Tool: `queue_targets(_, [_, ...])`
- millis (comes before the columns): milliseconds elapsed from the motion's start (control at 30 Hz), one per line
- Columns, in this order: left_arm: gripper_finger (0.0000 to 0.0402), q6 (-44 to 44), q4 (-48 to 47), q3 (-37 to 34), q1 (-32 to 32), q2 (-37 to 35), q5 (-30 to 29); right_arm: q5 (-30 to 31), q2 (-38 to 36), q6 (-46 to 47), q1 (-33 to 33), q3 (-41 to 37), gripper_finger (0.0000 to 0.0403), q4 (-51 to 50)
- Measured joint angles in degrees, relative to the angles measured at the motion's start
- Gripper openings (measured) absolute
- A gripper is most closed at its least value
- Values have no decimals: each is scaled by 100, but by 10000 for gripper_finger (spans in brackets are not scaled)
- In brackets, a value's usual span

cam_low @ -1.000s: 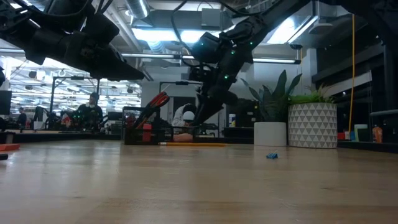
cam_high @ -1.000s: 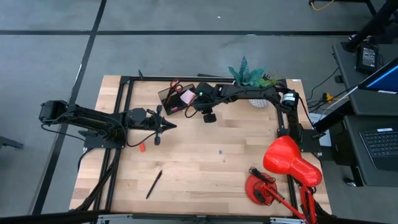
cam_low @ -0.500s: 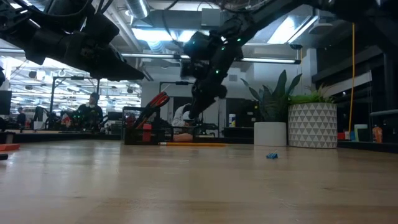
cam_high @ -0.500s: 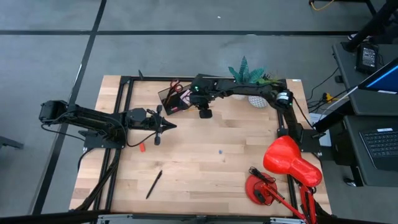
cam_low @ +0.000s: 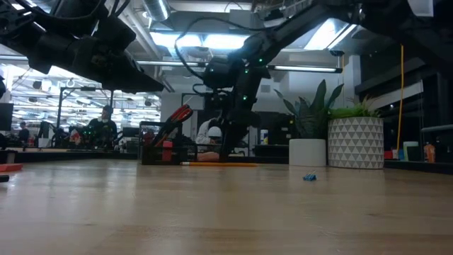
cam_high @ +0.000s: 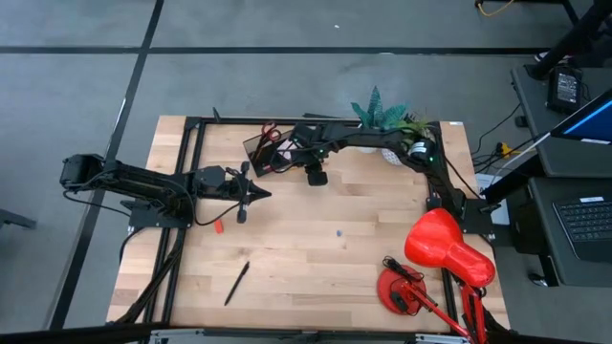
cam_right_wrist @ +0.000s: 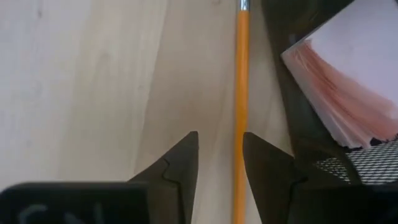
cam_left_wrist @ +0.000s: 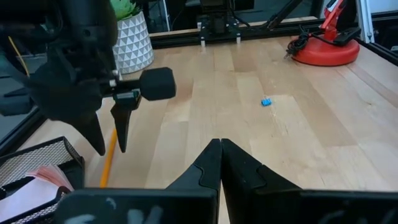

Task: Pick and place office supplies into organizer
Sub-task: Put the pencil into the desk organizer

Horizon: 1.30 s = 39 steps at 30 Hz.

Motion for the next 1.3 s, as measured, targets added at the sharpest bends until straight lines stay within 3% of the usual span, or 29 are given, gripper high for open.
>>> queue_targets(433, [1,-91,-86,0,2,0,0,4,115,-23,0,0,132,93])
queue_targets(833, [3,-95,-87,0,2,0,-2,155,145,-78,0,-2,203,88])
queue_targets(1300, [2,-95,-92,0,1,0,-2,173,145,69,0,-2,202,208])
